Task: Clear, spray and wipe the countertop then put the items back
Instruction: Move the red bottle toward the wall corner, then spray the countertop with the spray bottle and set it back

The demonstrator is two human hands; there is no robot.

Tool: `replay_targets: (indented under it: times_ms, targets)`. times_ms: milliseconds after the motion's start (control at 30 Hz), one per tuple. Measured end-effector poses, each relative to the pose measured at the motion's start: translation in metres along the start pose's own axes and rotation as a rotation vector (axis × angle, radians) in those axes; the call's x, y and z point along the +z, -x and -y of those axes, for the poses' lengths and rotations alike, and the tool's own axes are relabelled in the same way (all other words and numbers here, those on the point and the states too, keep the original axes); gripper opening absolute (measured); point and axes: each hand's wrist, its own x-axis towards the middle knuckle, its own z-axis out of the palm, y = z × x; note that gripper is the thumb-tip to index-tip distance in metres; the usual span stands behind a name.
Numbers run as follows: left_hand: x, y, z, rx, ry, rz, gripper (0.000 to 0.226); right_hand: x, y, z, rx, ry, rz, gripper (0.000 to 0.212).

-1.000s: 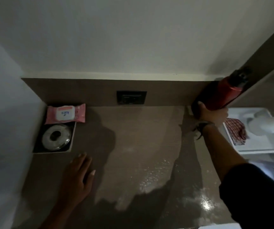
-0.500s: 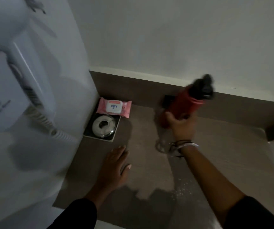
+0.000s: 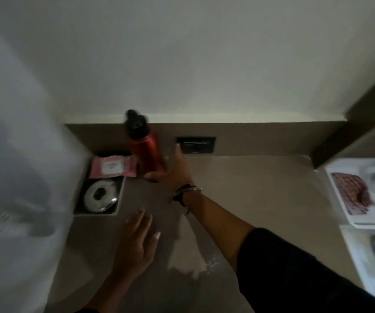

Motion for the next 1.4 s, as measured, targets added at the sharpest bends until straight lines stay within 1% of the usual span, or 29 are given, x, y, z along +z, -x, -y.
replay_targets:
  times_ms: [33,67,133,167,233,267,300,333,367,433,467,500,533,567,600,633,700,767,800,833,900,967,1000,1100,1167,1267,1300,1333,1400]
  targets:
    - [0.010,-0.013,-0.022,0.042,0.011,0.007,0.061,-0.026,0.013,-0.011,-0.042,-0.017,0.016,0.094]
    - [0.024,-0.030,-0.049,0.070,0.035,0.023,0.063,-0.056,0.029,-0.027,-0.075,-0.007,-0.006,0.077]
    - [0.054,-0.067,-0.110,0.052,0.109,0.118,0.070,-0.123,0.066,-0.072,-0.102,0.032,-0.157,0.053]
    - [0.072,-0.087,-0.146,0.035,0.118,0.200,0.071,-0.164,0.085,-0.101,-0.094,0.041,-0.256,0.043]
    - [0.113,-0.123,-0.216,0.046,0.054,0.375,0.076,-0.254,0.123,-0.157,0.015,0.053,-0.477,0.024]
    - [0.134,-0.137,-0.249,0.054,-0.001,0.445,0.083,-0.302,0.139,-0.182,0.101,0.053,-0.608,0.014]
    - [0.150,-0.146,-0.273,0.038,-0.071,0.502,0.092,-0.345,0.148,-0.205,0.180,0.050,-0.743,0.011]
    - [0.166,-0.154,-0.296,0.007,-0.153,0.529,0.102,-0.388,0.154,-0.227,0.235,0.048,-0.877,0.017]
    - [0.180,-0.159,-0.314,-0.033,-0.218,0.524,0.112,-0.427,0.156,-0.249,0.248,0.044,-0.995,0.023]
    - [0.199,-0.163,-0.331,-0.092,-0.285,0.501,0.121,-0.490,0.154,-0.290,0.245,0.033,-1.140,0.038]
    - [0.203,-0.165,-0.332,-0.109,-0.309,0.508,0.123,-0.514,0.147,-0.307,0.284,0.053,-1.124,0.056]
    - [0.206,-0.165,-0.333,-0.146,-0.330,0.530,0.125,-0.537,0.138,-0.323,0.328,0.074,-1.028,0.081]
    - [0.207,-0.167,-0.333,-0.184,-0.342,0.550,0.128,-0.557,0.126,-0.333,0.367,0.061,-0.893,0.103]
    - [0.206,-0.171,-0.332,-0.203,-0.352,0.563,0.130,-0.572,0.113,-0.339,0.375,0.045,-0.759,0.115]
    - [0.205,-0.174,-0.332,-0.212,-0.359,0.580,0.131,-0.584,0.099,-0.340,0.329,0.053,-0.669,0.116]
    - [0.204,-0.176,-0.332,-0.223,-0.356,0.593,0.131,-0.591,0.084,-0.339,0.236,0.071,-0.645,0.107]
    - [0.202,-0.176,-0.336,-0.249,-0.346,0.596,0.132,-0.599,0.059,-0.333,0.103,0.112,-0.684,0.074]
    - [0.200,-0.174,-0.337,-0.261,-0.345,0.589,0.131,-0.598,0.047,-0.323,0.074,0.145,-0.755,0.049]
    - [0.200,-0.174,-0.338,-0.264,-0.348,0.590,0.130,-0.595,0.048,-0.321,0.070,0.124,-0.776,0.044]
    - [0.199,-0.173,-0.339,-0.268,-0.356,0.590,0.129,-0.593,0.052,-0.319,0.055,0.081,-0.785,0.043]
    - [0.197,-0.169,-0.341,-0.271,-0.360,0.585,0.128,-0.584,0.068,-0.313,0.023,0.021,-0.788,0.052]
    - [0.197,-0.167,-0.343,-0.248,-0.356,0.565,0.126,-0.574,0.091,-0.299,-0.016,0.081,-0.827,0.053]
    - [0.195,-0.164,-0.342,-0.240,-0.347,0.559,0.126,-0.565,0.105,-0.286,-0.071,0.137,-0.848,0.049]
    - [0.186,-0.159,-0.345,-0.228,-0.307,0.586,0.127,-0.526,0.158,-0.239,-0.294,0.328,-0.878,0.026]
    - [0.176,-0.156,-0.346,-0.236,-0.234,0.634,0.130,-0.491,0.198,-0.202,-0.339,0.343,-0.870,0.017]
    - [0.148,-0.143,-0.338,-0.230,-0.063,0.735,0.132,-0.421,0.257,-0.148,-0.293,0.254,-0.877,0.006]
    - [0.138,-0.137,-0.332,-0.210,-0.043,0.732,0.130,-0.399,0.273,-0.137,-0.247,0.239,-0.876,0.005]
    - [0.124,-0.127,-0.320,-0.158,-0.050,0.702,0.124,-0.373,0.290,-0.127,-0.193,0.236,-0.878,0.011]
    - [0.092,-0.101,-0.284,0.028,-0.104,0.580,0.107,-0.320,0.320,-0.119,-0.070,0.216,-0.882,0.025]
